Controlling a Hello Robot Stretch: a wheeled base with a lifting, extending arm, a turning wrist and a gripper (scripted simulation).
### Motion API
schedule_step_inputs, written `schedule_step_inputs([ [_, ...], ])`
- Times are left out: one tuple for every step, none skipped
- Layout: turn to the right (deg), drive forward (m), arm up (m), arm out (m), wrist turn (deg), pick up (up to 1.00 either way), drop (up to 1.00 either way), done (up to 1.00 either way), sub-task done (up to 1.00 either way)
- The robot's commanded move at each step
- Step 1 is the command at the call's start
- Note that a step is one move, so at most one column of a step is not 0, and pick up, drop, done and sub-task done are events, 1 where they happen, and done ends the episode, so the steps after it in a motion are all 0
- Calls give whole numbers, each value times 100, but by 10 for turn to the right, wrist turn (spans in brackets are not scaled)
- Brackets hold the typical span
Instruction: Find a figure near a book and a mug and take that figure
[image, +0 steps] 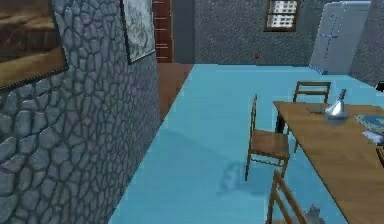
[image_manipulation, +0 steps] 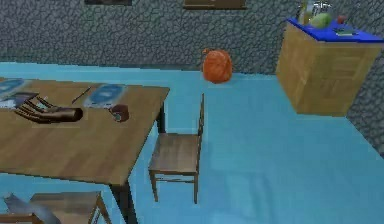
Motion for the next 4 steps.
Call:
schedule_step_inputs([
  [450,0,0,0,0,0,0,0,0],
  [450,0,0,0,0,0,0,0,0],
  [450,0,0,0,0,0,0,0,0],
  [0,55,0,0,0,0,0,0,0],
])
